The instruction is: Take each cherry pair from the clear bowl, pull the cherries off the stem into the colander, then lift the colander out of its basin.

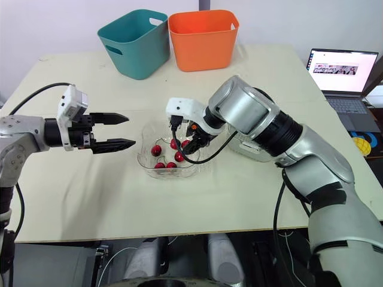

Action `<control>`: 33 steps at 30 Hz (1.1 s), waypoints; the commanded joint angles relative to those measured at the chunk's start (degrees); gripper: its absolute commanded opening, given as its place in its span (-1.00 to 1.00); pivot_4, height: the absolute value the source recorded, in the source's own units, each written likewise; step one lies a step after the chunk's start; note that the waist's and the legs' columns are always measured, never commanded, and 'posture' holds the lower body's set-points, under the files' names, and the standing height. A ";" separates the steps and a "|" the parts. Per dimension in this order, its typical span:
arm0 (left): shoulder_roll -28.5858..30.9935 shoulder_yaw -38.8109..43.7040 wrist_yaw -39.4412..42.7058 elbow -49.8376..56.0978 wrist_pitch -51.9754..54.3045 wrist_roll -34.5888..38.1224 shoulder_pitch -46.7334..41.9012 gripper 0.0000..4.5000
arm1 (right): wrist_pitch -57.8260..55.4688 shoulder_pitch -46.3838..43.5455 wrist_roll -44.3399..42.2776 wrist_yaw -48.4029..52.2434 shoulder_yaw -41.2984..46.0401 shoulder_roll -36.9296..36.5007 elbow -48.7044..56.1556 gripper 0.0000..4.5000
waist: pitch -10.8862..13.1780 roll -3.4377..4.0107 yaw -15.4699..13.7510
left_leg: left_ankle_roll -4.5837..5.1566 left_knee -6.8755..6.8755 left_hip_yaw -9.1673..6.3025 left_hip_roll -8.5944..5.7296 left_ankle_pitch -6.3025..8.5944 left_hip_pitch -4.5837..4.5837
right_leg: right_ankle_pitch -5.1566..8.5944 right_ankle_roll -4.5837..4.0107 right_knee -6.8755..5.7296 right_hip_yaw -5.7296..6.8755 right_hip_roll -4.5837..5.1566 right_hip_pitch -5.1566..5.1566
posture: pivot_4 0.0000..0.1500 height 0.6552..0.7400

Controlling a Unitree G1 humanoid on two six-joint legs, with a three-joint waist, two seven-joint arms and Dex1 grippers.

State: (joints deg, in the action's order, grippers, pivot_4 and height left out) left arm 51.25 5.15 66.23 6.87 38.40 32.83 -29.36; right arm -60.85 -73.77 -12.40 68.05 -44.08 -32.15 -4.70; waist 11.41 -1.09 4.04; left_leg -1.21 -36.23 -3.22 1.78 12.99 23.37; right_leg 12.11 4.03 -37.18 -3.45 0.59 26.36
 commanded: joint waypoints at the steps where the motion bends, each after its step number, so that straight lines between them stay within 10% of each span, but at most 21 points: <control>1: 0.04 0.00 0.09 0.13 -2.03 -1.01 -0.65 1.00 | -0.09 -1.42 0.45 0.62 1.58 2.13 -0.38 0.43 | 0.00 0.00 -0.01 | 0.00 0.00 0.00 0.00 0.00 0.00 | -0.01 -0.01 0.00 0.00 0.00 -0.01 | 1.00 1.00; 33: -1.88 1.01 -2.06 -1.06 -4.88 -2.67 0.14 1.00 | 24.32 -1.66 18.15 11.10 -4.30 12.38 -21.56 0.28 | -0.01 -0.02 0.01 | -0.02 -0.01 -0.05 -0.01 -0.01 -0.01 | -0.09 -0.13 -0.02 0.04 0.00 -0.02 | 1.00 1.00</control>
State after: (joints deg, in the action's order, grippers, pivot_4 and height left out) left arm 49.23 4.67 64.53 5.00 34.45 30.01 -29.01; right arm -38.09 -73.65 4.53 78.39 -49.06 -20.74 -25.91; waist 11.40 -1.11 4.05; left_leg -1.23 -36.24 -3.27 1.77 12.98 23.37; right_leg 12.02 3.90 -37.21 -3.41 0.59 26.33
